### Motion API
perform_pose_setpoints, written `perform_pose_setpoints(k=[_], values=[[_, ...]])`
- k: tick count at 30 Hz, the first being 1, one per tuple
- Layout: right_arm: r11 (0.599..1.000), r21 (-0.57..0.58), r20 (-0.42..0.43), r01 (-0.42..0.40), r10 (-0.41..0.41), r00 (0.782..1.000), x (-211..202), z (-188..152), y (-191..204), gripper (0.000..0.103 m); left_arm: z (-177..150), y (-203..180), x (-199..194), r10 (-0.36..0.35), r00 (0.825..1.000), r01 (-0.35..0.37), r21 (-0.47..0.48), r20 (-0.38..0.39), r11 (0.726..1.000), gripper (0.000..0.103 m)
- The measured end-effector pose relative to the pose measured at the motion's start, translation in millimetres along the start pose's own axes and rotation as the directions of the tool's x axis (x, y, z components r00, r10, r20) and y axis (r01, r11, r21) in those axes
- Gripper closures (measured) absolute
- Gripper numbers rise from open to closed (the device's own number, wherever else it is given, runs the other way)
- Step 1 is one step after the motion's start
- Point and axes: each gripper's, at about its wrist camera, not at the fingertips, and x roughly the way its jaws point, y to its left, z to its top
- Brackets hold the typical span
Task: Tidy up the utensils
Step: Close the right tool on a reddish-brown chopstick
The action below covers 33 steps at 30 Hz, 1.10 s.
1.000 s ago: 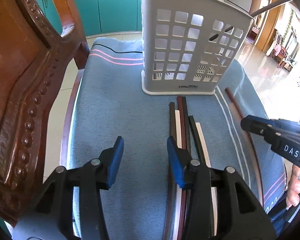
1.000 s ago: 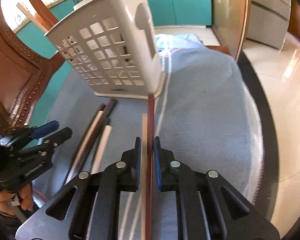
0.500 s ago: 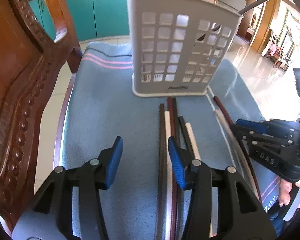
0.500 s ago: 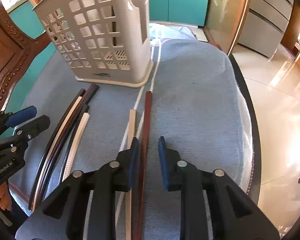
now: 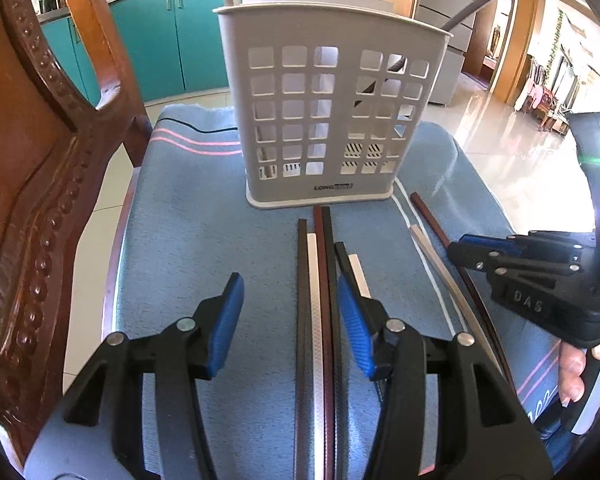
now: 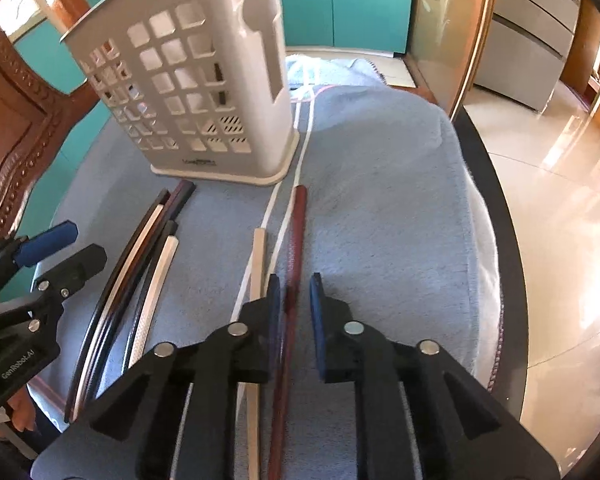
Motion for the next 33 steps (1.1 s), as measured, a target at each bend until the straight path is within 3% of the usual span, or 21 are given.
perform_pose_setpoints(k=[5,7,16,18,20,23,26,29,33], values=[[1.000,-0.022,-0.005,0.005,-0.005,1.000,4.3,-3.9,6.7,0.086,-2.1,-2.1,-2.4,0.002,1.000,-0.002,0.006,0.002,1.000,0.052],[1.000,-0.018,-0.003,-0.017,0.017,1.000,3.7,-4.6,8.3,0.095,-3.2,-3.2,-3.4,0.003,1.000,-0.003,0.008,0.000,1.000,0.052],[1.000,0.029,0.038,0.008,-0.009,0.999,-14.0,0.2,-3.7,0.097,-2.3,2.0,-0.1,0.012,1.000,-0.012,-0.003,-0.008,1.000,0.051],[0.999,0.047,0.028,0.008,-0.009,1.000,-12.9,-1.1,-8.1,0.097,-1.9,2.5,-2.3,0.040,0.999,-0.040,-0.005,0.003,0.999,0.051],[0.999,0.045,0.017,0.002,-0.003,1.000,-11.5,-2.4,-8.1,0.097,-0.9,-0.9,-14.7,0.126,0.989,-0.127,0.011,0.079,0.992,0.051],[1.000,0.019,0.014,0.004,-0.005,1.000,-11.1,-3.7,-3.7,0.097,-0.2,-10.4,-40.0,0.227,0.950,-0.239,0.034,0.214,0.970,0.050],[1.000,0.011,0.012,-0.001,0.000,1.000,-8.1,-2.6,-1.8,0.096,-0.5,-11.7,-50.8,0.211,0.949,-0.222,0.022,0.235,0.975,0.048],[1.000,0.007,0.016,0.002,-0.003,1.000,-7.3,-3.7,-0.5,0.090,-2.5,-12.1,-48.9,0.207,0.953,-0.219,0.028,0.222,0.975,0.048],[1.000,-0.004,0.026,0.003,-0.003,1.000,-7.6,-3.3,4.2,0.070,-5.7,-12.0,-46.9,0.210,0.955,-0.221,0.031,0.208,0.975,0.048]])
